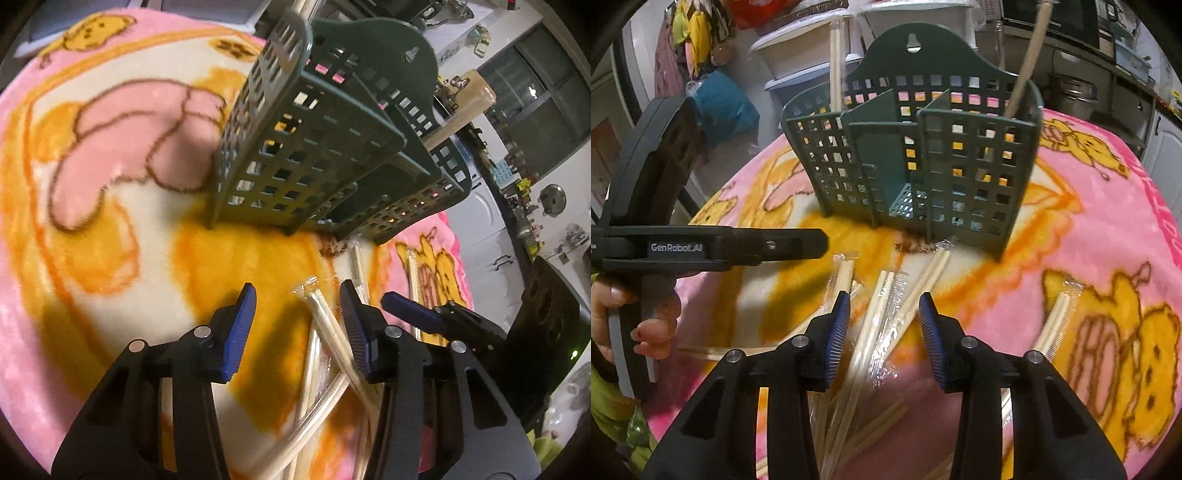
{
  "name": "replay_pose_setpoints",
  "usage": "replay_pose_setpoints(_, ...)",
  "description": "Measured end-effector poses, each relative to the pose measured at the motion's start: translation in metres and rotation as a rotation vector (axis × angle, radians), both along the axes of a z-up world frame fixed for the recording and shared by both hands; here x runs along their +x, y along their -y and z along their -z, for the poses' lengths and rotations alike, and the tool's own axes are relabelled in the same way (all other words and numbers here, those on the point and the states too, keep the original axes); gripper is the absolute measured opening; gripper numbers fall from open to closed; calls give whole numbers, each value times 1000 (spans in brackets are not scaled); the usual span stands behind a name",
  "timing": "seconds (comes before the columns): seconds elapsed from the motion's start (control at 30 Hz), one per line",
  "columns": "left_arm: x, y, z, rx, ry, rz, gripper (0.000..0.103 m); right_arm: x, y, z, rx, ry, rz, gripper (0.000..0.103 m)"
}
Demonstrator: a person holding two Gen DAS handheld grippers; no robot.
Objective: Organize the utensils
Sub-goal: 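Close the left tool on another wrapped chopstick while the right tool grasps one too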
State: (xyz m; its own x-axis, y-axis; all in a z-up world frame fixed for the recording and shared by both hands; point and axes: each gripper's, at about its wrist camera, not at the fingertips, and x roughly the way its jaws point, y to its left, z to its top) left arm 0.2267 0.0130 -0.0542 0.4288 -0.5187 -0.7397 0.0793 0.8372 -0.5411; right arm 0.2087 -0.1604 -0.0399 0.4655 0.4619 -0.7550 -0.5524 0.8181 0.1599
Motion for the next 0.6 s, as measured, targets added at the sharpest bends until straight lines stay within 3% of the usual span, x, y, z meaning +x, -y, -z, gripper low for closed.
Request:
replay_pose_setpoints(0.1, 6, 1, 4, -4, -16, 4, 37, 5, -6, 3, -17, -4, -6, 37)
replay_pose_setpoints(0.37, 14, 9, 11, 2, -36, 11, 19, 16, -13, 10, -41, -8, 1, 33)
replay_pose_setpoints(0.47, 17, 10, 12, 10, -36, 7, 7, 19, -11, 11, -42, -9, 11, 28)
replay_pose_setpoints(0.6, 18, 11, 12, 15, -31, 6, 2, 21, -8, 11, -41, -10, 20, 18)
